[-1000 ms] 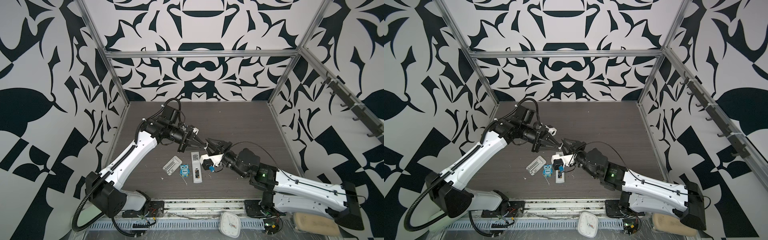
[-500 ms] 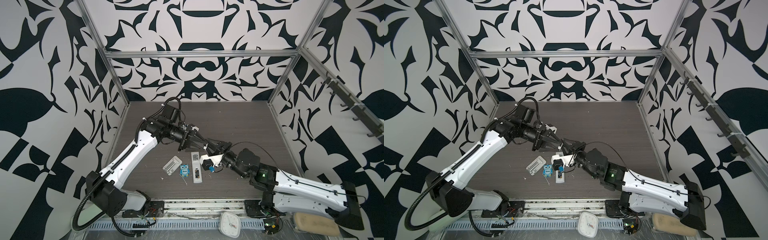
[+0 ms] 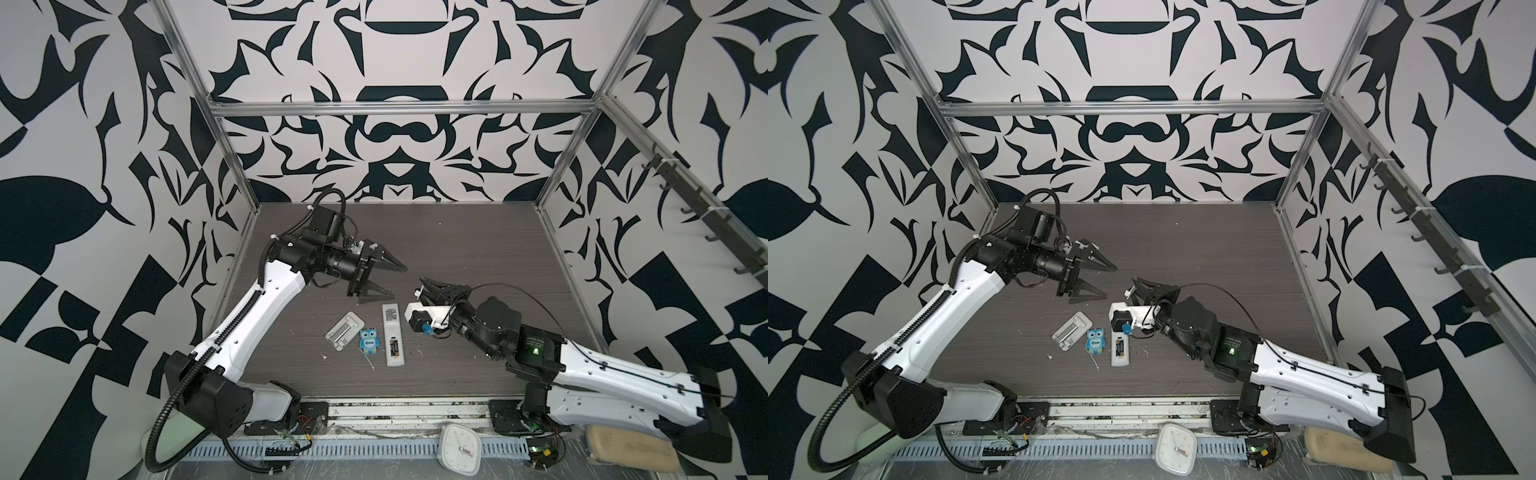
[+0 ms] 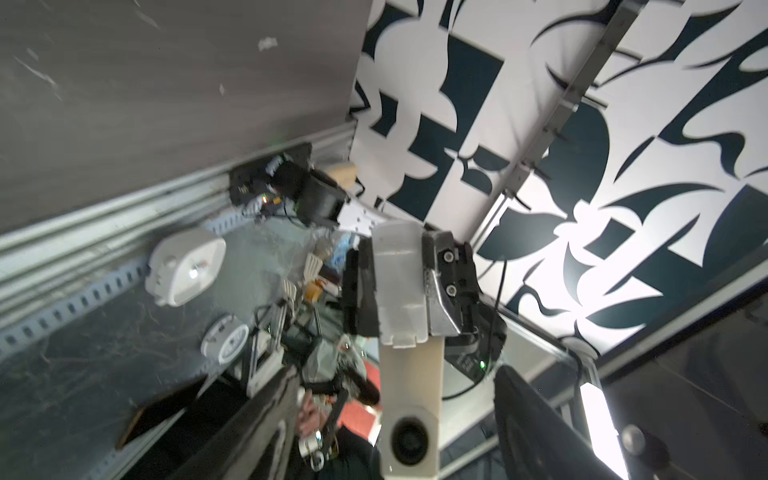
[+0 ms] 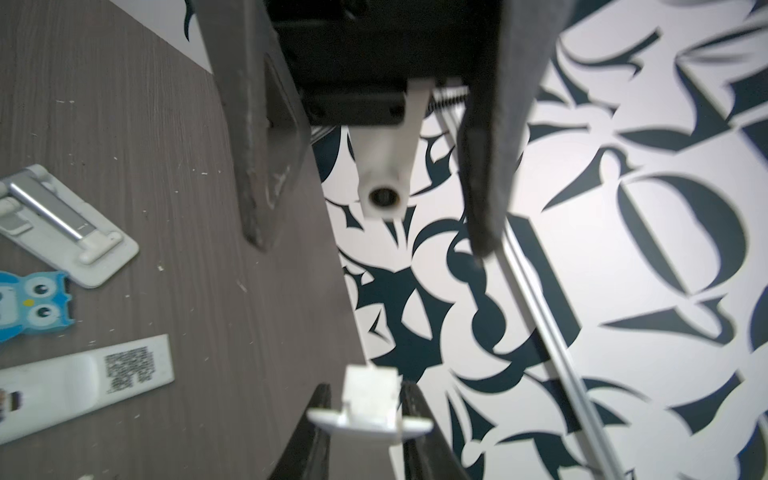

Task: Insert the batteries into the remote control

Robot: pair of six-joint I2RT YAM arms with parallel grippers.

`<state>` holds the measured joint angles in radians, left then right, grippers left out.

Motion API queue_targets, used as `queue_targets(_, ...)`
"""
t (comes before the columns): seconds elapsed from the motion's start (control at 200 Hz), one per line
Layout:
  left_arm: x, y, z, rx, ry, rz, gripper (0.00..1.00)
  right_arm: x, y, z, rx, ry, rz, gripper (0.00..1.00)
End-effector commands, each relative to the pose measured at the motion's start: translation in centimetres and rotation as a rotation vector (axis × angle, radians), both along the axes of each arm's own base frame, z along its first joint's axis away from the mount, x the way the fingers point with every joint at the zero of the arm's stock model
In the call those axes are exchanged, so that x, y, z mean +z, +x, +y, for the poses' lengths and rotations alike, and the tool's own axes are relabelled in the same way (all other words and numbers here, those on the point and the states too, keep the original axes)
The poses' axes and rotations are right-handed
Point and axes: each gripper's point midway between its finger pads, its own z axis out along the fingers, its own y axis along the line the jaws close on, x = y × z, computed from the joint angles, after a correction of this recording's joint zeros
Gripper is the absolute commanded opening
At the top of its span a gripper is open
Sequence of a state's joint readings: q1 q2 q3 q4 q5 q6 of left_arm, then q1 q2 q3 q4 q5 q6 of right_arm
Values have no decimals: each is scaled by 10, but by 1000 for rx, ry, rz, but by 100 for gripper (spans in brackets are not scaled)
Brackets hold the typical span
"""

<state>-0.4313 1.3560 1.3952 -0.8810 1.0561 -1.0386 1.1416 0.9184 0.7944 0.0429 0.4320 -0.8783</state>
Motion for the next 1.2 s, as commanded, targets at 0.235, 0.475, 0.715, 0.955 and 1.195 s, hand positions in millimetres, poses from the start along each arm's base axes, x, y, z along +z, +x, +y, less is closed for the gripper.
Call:
queue_targets(0.235, -45, 26, 65, 157, 399, -450, 77, -8, -2, -68, -340, 125, 388, 15)
queue_targets(0.475, -57, 18, 82, 178, 448, -611, 77, -48, 0, -67, -518, 170, 600, 15)
queue_targets(0.715, -76, 9, 88, 125, 505, -599, 77, -97, 0, -46, -680, 230, 822, 13)
queue_targets(0.955, -103, -6, 97, 100, 537, -600, 77, -166, -11, -43, -850, 300, 1050, 8)
queue_targets(1.195, -110, -2, 97, 93, 546, -622, 78, -218, -14, -51, -977, 420, 1250, 14)
